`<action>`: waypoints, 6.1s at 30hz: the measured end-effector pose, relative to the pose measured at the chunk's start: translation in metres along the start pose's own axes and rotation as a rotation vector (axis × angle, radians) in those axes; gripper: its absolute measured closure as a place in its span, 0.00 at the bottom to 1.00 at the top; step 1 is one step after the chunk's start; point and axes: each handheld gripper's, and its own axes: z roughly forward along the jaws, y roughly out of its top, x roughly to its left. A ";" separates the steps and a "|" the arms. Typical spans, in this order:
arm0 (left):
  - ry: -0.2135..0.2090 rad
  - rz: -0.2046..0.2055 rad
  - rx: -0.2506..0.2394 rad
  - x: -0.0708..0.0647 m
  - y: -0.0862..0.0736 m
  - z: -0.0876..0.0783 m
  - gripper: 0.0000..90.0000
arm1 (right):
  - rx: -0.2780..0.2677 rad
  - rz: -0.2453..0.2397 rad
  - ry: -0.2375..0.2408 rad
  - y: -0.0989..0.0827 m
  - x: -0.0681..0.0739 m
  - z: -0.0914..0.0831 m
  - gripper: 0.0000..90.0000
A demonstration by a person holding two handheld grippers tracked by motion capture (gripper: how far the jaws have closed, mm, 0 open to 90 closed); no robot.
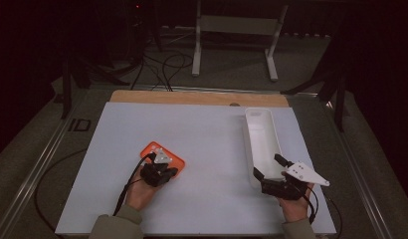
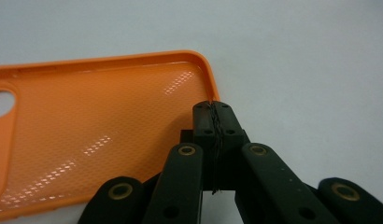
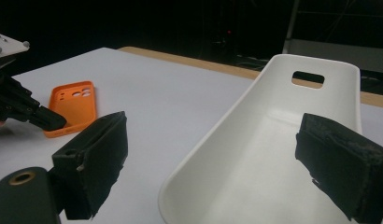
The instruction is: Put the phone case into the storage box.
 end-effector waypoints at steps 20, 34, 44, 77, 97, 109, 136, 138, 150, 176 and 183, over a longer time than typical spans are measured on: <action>0.052 -0.080 -0.031 0.019 -0.052 -0.046 1.00 | -0.008 0.005 -0.008 0.003 -0.001 -0.001 0.10; 0.217 -0.245 -0.093 0.058 -0.064 -0.056 1.00 | 0.005 -0.030 0.019 0.005 -0.002 0.007 0.11; 0.195 -0.250 -0.128 0.059 -0.069 -0.056 1.00 | 0.022 -0.048 0.020 0.007 -0.003 0.012 0.11; 0.254 -0.082 -0.601 0.017 -0.077 -0.143 0.00 | -0.056 -0.033 0.074 -0.011 0.010 -0.001 0.10; 0.221 -0.104 -0.522 0.024 -0.071 -0.145 0.00 | -0.059 -0.025 0.063 -0.014 0.009 0.004 0.11; 0.134 -0.140 -0.372 0.042 -0.059 -0.133 0.00 | -0.062 -0.018 0.021 -0.011 0.004 0.005 0.11; 0.143 -0.081 0.014 0.065 -0.027 -0.098 0.04 | -0.051 -0.033 0.013 -0.006 0.006 0.012 0.11; 0.141 -0.075 0.033 0.067 -0.025 -0.096 0.04 | -0.051 -0.032 0.009 -0.006 0.005 0.012 0.11; 0.140 -0.038 0.091 0.071 -0.022 -0.088 0.06 | -0.053 -0.030 0.006 -0.004 0.005 0.010 0.11; 0.152 -0.027 0.185 0.077 -0.017 -0.072 0.09 | -0.049 -0.028 -0.002 -0.005 0.004 0.009 0.11; 0.147 -0.026 0.215 0.078 -0.017 -0.070 0.20 | -0.046 -0.031 0.001 -0.005 0.004 0.010 0.12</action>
